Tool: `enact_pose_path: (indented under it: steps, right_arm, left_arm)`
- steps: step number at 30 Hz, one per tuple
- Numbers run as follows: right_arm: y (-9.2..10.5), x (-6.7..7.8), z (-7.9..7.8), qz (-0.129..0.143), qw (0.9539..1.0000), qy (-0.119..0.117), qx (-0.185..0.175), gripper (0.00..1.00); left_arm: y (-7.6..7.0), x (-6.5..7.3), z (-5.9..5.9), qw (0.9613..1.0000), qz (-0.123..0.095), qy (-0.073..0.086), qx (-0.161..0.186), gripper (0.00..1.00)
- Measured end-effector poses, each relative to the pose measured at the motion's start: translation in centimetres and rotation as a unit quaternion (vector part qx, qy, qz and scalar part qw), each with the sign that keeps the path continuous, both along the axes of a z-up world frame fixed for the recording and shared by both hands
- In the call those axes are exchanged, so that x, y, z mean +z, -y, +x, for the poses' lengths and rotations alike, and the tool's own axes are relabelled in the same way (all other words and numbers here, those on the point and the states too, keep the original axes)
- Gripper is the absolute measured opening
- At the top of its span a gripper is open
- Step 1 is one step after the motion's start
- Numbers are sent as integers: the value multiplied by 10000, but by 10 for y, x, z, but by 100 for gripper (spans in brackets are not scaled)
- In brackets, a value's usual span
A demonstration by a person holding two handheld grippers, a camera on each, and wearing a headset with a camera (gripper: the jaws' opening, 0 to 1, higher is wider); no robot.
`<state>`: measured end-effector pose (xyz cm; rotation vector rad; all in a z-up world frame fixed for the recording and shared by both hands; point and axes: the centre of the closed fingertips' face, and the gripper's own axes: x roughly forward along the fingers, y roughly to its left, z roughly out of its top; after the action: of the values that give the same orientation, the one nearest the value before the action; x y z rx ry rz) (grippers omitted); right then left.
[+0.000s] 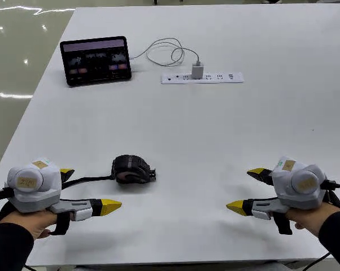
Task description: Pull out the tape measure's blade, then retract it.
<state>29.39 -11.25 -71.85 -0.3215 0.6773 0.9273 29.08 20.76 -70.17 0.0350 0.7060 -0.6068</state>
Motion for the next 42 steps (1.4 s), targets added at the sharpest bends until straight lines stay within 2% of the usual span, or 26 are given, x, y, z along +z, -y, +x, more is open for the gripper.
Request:
enact_pose_path:
  steps: [4, 6, 12, 16, 21, 25, 29, 32, 40, 42]
  right_arm:
    - [14, 1, -2, -57, 10000, 29, -71, 65]
    - [20, 1, -3, -118, 9999, 51, -79, 68]
    - [38, 1, -2, -247, 9994, 125, -229, 74]
    - [49, 1, -5, -262, 9989, 138, -376, 78]
    - [56, 2, -15, -184, 9987, 98, -455, 89]
    - [63, 2, -20, -160, 9983, 81, -550, 92]
    - [74, 1, -24, -211, 9975, 42, -673, 100]
    - [77, 5, -22, -110, 9970, 59, -768, 100]
    - [77, 12, -20, -114, 9971, 132, -738, 100]
    - [76, 12, -20, -110, 9971, 139, -746, 100]
  left_arm:
    - [1, -1, -5, 10000, 24, -46, -54, 100]
    - [2, -4, -8, 9996, 191, -14, -202, 100]
    - [-6, 4, -8, 9999, 62, 81, -61, 100]
    - [-9, 3, -15, 9999, 45, 76, -113, 100]
    - [-17, 2, -20, 10000, 23, 34, -32, 100]
    - [-22, 3, -18, 9999, 53, 85, 55, 100]
    - [-22, 4, -18, 10000, -17, 49, 44, 100]
    - [-20, 3, -19, 10000, -36, 38, 23, 100]
    - [-22, 2, -21, 10000, -40, 17, 26, 100]
    - [-24, 1, -20, 10000, 34, 9, 48, 100]
